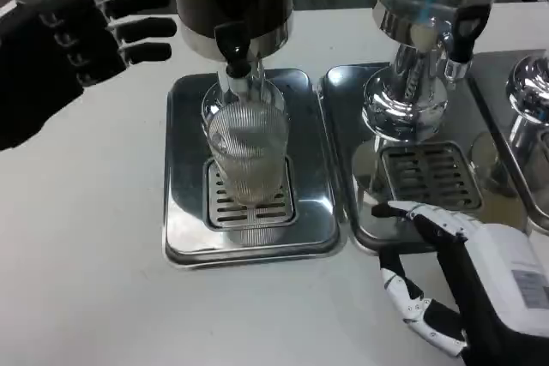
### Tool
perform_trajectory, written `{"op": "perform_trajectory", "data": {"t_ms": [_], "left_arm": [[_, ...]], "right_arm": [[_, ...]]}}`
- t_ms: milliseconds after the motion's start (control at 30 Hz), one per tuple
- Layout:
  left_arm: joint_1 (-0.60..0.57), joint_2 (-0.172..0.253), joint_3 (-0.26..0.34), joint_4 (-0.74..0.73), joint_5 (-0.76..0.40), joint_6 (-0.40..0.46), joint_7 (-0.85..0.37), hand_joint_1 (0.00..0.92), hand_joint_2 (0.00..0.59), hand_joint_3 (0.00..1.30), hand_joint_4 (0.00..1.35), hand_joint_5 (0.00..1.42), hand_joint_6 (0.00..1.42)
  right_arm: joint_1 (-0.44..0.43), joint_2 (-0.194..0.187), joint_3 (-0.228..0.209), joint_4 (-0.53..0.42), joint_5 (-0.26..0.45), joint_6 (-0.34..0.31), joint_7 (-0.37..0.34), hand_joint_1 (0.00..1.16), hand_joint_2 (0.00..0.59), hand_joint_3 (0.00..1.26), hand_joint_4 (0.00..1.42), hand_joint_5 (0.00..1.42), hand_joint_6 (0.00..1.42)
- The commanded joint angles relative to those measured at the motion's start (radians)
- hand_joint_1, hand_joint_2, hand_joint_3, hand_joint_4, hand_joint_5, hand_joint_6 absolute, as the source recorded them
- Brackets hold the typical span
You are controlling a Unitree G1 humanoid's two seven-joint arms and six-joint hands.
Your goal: Grasp the cup under the faucet to collect the drink, then remove the cup.
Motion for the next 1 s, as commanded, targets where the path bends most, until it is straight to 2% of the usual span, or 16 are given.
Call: {"op": "perform_trajectory", "data": {"t_ms": [33,467,1000], "left_arm": [[-0.052,-0.01,0.01,0.037,0.024,0.037,-0.023,0.0,0.096,0.22,0.13,0.19,0.19],[-0.175,-0.079,-0.021,0.15,0.118,0.058,-0.051,0.0,0.104,0.2,0.1,0.17,0.17],[-0.244,-0.148,-0.013,0.207,0.191,-0.017,0.007,0.0,0.107,0.2,0.06,0.12,0.12]], "right_arm": [[0.0,0.012,0.003,0.011,0.005,0.008,-0.01,0.47,0.474,0.36,0.29,0.29,0.23],[0.006,0.035,0.0,0.02,0.009,0.011,-0.02,0.47,0.474,0.36,0.29,0.29,0.23],[0.022,0.059,0.007,0.023,0.007,0.021,-0.036,0.47,0.472,0.36,0.29,0.29,0.22]]}}
